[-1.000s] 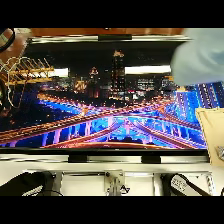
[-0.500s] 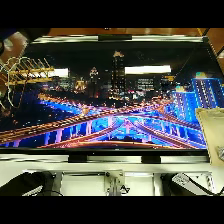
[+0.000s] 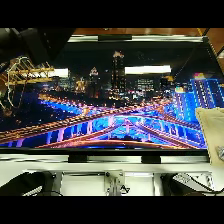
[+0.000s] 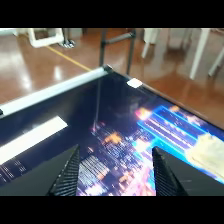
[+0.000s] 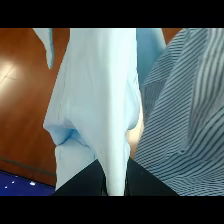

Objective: Fold the shirts.

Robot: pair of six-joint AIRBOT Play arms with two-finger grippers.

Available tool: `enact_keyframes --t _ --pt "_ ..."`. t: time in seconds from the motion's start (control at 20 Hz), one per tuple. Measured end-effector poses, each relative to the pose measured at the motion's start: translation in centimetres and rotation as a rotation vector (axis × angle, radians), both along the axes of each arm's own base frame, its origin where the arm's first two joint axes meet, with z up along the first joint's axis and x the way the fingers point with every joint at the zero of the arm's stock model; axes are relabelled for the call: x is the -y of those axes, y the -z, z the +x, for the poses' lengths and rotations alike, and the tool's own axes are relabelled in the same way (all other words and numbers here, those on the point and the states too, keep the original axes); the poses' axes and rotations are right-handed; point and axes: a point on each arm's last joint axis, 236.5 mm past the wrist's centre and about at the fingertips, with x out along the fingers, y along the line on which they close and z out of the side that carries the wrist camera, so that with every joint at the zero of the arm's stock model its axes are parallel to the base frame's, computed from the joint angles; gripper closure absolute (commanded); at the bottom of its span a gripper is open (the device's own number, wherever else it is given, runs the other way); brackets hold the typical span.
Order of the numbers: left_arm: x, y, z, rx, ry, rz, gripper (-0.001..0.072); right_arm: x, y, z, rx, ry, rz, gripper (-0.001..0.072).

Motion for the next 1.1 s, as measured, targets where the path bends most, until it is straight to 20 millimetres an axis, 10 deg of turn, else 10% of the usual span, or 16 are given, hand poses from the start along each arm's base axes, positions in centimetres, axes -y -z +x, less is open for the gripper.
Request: enact_keyframes --t 0.55,1.1 --pt "1.3 1.3 -1.6 -0.061 0.057 0.021 0.0172 1.2 -1.2 -2.4 0.04 0.08 -0.049 0.0657" --pt "1.5 2.0 -2.0 -0.119 0.069 0.015 0.0172 2.6 0.0 -9.5 0.075 0.244 -0.005 0.0658"
